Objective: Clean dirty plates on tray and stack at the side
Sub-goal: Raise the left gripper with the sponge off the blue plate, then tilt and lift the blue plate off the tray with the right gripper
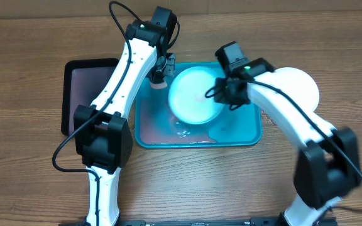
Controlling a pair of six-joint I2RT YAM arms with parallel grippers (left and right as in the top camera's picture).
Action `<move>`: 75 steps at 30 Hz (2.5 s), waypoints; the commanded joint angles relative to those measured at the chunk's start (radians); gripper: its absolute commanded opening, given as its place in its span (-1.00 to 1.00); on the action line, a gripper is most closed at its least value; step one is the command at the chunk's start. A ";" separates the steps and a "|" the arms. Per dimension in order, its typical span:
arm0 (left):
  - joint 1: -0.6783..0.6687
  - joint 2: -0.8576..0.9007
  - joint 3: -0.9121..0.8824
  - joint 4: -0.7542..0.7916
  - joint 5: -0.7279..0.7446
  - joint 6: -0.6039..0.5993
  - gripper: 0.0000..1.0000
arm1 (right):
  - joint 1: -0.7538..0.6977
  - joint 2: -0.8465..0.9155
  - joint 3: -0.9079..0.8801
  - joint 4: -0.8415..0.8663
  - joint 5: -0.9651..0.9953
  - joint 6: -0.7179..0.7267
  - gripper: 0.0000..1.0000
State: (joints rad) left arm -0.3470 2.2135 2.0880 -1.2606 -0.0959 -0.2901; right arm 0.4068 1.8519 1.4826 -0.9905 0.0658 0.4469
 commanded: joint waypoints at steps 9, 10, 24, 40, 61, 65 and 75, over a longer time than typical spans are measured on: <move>0.000 0.008 -0.058 0.020 0.045 -0.032 -0.92 | 0.092 -0.131 0.006 -0.196 0.646 0.146 -0.93; 0.000 0.008 -0.058 0.021 0.045 -0.033 -0.92 | 0.107 -0.137 0.006 -0.206 0.680 0.160 -0.93; 0.000 0.008 -0.058 0.022 0.045 -0.032 -0.92 | 0.337 -0.229 0.006 -0.239 1.213 0.160 -0.93; 0.000 0.008 -0.058 0.024 0.045 -0.032 -0.92 | 0.380 -0.229 0.005 -0.254 1.333 0.160 -0.93; 0.000 0.008 -0.058 0.024 0.045 -0.032 -0.92 | 0.380 -0.229 0.005 -0.278 1.332 0.161 -0.93; 0.000 0.008 -0.058 0.024 0.045 -0.032 -0.91 | 0.380 -0.229 0.006 -0.283 1.325 0.194 -0.93; 0.000 0.008 -0.058 0.024 0.045 -0.032 -0.92 | 0.377 -0.229 0.005 -0.320 1.271 0.243 -0.93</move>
State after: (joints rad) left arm -0.3470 2.2135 2.0342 -1.2407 -0.0635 -0.3092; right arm 0.7815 1.6501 1.4826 -1.3075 1.3170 0.6582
